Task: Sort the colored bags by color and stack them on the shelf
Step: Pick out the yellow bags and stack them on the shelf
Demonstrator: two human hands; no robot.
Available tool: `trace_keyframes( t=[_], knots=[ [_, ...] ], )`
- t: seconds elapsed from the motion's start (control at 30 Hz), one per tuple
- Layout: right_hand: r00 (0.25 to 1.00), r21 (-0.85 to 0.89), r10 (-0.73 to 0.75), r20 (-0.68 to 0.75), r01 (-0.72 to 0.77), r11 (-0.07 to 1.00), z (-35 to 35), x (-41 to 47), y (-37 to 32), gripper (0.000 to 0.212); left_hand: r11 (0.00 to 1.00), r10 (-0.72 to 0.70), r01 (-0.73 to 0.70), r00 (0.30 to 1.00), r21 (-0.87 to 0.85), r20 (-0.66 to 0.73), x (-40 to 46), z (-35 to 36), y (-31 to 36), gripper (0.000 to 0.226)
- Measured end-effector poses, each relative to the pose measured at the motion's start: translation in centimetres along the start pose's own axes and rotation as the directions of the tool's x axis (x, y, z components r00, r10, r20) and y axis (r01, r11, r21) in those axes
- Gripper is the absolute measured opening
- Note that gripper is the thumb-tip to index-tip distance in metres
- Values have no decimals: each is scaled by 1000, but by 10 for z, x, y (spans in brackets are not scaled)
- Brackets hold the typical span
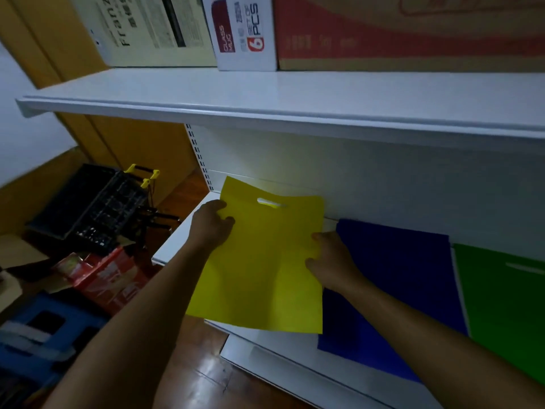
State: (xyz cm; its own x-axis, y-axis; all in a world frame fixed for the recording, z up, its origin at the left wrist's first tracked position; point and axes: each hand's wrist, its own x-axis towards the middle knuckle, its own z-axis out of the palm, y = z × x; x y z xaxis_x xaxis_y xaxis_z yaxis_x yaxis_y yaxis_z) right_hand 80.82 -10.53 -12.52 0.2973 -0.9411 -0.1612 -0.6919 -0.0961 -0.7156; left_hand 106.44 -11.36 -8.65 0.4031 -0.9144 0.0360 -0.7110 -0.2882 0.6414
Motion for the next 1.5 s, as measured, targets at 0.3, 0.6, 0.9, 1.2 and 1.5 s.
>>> trace_keyframes(
  t=[0.3,0.6,0.9,1.2,1.5],
  knots=[
    [977,-177,200,68,-185,967,38,45,3,65,980,36,-87,962,180,269,89,46,-41,59],
    [961,-309,278,-2,-265,914,45,46,12,62,941,58,-189,906,280,419,109,77,-53,66],
    [961,-353,226,-159,-270,896,-7,10,17,71,913,358,-403,860,55,362,80,81,41,63],
    [880,-236,250,-403,-364,901,-101,-109,68,71,797,581,-596,716,-95,386,-26,103,194,63],
    [704,-190,318,-635,-542,819,-211,-327,180,68,678,715,-675,512,-291,476,-246,187,354,66]
  ],
)
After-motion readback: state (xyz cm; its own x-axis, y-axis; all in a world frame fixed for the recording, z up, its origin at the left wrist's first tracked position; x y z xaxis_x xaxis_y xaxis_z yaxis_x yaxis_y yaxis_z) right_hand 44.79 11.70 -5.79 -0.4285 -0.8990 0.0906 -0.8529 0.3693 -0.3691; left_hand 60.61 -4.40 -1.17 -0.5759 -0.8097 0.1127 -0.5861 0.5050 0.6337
